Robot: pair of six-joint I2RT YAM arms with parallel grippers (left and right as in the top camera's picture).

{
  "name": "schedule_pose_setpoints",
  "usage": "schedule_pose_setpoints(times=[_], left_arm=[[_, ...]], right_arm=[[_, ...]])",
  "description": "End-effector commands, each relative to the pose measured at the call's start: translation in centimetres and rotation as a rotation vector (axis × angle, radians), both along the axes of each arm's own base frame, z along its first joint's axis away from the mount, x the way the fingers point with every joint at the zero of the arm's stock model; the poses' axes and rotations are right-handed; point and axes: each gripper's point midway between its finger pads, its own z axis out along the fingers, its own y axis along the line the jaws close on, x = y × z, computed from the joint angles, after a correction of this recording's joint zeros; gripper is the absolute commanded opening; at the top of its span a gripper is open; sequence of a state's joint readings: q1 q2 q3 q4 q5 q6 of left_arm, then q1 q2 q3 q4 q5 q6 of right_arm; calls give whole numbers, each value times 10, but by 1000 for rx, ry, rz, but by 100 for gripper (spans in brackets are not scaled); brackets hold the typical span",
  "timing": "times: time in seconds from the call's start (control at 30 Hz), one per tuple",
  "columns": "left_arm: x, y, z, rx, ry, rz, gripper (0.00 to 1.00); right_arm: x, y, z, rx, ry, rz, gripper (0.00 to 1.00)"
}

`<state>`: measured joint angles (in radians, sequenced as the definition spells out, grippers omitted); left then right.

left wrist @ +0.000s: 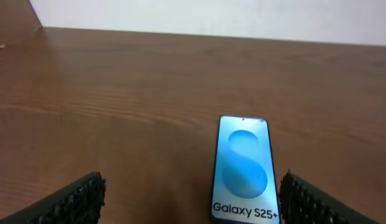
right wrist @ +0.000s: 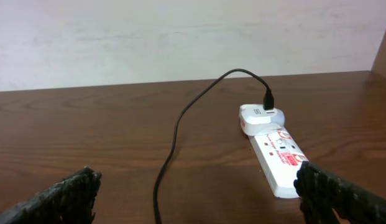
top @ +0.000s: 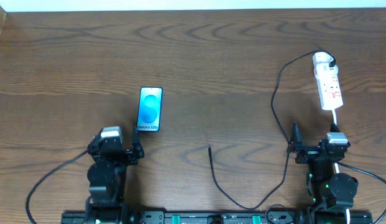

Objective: Plug charger to phone and switch on socket
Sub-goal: 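Move the left gripper forward over the blue smartphone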

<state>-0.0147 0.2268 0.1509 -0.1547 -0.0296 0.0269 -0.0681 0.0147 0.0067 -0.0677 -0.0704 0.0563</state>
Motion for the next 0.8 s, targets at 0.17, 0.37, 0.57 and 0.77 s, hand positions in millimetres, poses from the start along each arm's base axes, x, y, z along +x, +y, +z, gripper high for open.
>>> schedule_pose_setpoints(times=[0.17,0.37,0.57,0.77], left_arm=[[31,2,29,27,128,2,89],[55,1,45,26,165,-1,89],[76,1,66,27,213,-1,89],[88,1,72,28,312,-2,89]], right_arm=[[0,-2,-3,-12,11,-8,99],[0,-2,-3,-12,11,-8,99],[0,-2,-3,-12,11,-8,99],[0,-2,-3,-12,11,-8,99]])
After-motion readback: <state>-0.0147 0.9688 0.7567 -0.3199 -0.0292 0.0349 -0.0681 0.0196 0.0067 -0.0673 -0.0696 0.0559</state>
